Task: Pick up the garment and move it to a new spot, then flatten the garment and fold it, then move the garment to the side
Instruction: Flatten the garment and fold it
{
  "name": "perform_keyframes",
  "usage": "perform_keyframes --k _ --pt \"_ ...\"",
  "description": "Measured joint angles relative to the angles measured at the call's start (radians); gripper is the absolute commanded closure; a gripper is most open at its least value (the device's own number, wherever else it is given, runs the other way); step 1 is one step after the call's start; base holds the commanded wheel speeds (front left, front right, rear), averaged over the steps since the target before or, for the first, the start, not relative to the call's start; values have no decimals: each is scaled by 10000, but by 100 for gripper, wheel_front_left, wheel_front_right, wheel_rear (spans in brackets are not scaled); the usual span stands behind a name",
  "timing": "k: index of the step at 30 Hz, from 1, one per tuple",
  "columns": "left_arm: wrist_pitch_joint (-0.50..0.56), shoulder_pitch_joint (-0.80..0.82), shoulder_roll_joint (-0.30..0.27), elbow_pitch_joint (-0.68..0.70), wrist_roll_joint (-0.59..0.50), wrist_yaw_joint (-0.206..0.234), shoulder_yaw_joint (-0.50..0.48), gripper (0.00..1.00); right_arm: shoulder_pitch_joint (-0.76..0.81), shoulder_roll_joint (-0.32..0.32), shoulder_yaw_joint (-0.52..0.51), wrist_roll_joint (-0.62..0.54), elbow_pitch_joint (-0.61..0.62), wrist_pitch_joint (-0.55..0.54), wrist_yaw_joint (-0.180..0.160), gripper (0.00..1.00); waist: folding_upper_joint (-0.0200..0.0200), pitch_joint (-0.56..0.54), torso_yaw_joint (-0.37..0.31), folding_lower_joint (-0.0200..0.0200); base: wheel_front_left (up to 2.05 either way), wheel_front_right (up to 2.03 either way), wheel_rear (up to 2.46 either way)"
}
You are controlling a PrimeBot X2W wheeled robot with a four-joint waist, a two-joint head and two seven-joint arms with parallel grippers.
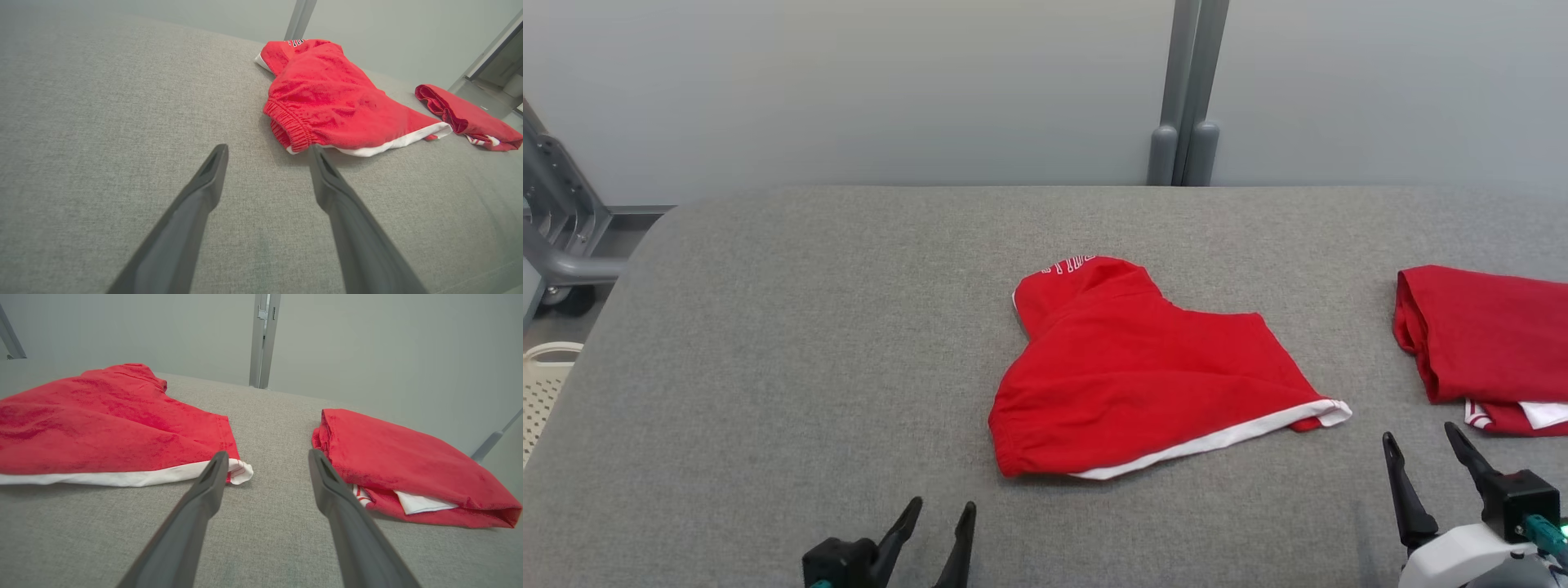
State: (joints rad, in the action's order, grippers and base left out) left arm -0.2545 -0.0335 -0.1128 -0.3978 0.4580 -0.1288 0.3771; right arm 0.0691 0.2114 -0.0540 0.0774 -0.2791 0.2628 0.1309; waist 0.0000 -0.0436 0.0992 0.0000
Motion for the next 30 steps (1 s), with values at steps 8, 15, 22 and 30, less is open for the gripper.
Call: perform_keyframes --k 8,15,22,30 --pt "171 1567 -529 -853 1076 0 2109 0 -1629 320 328 -15 -1452 -2 0 0 0 575 -6 0 0 0 0" --pt "67 2693 -708 -1969 1304 -2 3346 0 -2607 614 560 88 -1910 0 0 0 0 1033 -100 1 0 0 0" --pt "-52 3551 -656 -2830 1749 -2 4004 0 -2996 765 708 182 -2232 0 0 0 0 1373 -297 1 0 0 0" --pt "-73 3990 -575 -2874 1797 -2 4211 0 -3230 805 957 357 -2429 0 0 0 0 1635 -432 1 0 0 0"
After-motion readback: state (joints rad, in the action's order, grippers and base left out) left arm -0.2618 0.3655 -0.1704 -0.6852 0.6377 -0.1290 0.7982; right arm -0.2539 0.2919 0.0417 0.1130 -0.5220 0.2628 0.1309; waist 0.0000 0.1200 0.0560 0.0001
